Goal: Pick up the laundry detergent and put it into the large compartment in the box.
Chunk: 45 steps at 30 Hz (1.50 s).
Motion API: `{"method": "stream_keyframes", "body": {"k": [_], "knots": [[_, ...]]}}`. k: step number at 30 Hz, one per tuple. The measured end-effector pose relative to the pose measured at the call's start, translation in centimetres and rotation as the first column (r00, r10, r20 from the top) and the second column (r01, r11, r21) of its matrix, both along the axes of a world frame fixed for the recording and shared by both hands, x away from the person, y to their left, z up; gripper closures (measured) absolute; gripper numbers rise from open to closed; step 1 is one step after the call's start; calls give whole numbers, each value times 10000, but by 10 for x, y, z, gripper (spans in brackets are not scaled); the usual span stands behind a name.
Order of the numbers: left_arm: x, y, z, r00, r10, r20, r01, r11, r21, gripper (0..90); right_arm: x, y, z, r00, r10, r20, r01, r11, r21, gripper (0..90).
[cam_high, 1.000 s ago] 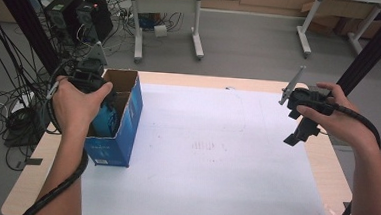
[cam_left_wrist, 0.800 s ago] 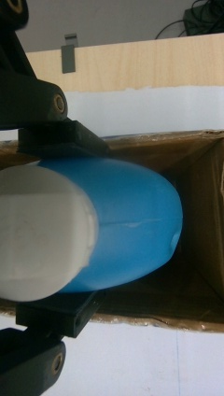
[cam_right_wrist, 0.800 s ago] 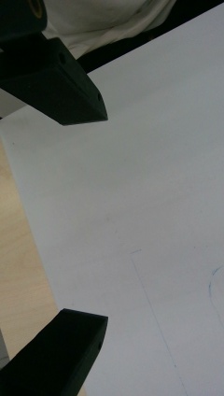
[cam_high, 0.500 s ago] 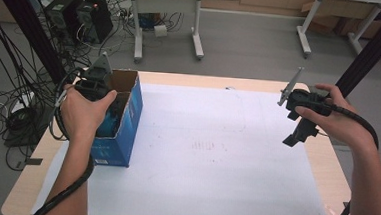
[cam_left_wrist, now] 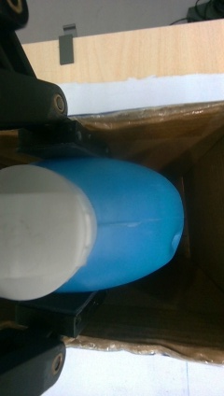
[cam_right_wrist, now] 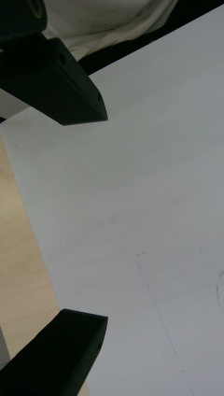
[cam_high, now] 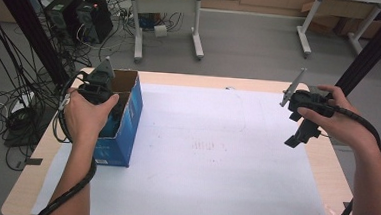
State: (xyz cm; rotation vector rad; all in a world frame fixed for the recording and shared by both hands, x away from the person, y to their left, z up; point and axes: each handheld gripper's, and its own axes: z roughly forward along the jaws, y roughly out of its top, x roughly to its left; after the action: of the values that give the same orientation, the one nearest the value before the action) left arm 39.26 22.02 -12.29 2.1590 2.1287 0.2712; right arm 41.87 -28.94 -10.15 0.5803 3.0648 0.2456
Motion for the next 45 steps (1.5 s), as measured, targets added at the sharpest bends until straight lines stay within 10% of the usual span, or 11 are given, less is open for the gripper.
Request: {"method": "stream_keyframes", "body": {"k": [25,45], "knots": [[6,4,-6,9997,44,-227,-45,10000,-25,366,0,0,-4,9999,-96,-105,96,10000,-12,36],[-19,1,33,9993,-73,379,71,9999,77,322,-1,5,-3,10000,16,-91,-15,10000,11,36]]}}
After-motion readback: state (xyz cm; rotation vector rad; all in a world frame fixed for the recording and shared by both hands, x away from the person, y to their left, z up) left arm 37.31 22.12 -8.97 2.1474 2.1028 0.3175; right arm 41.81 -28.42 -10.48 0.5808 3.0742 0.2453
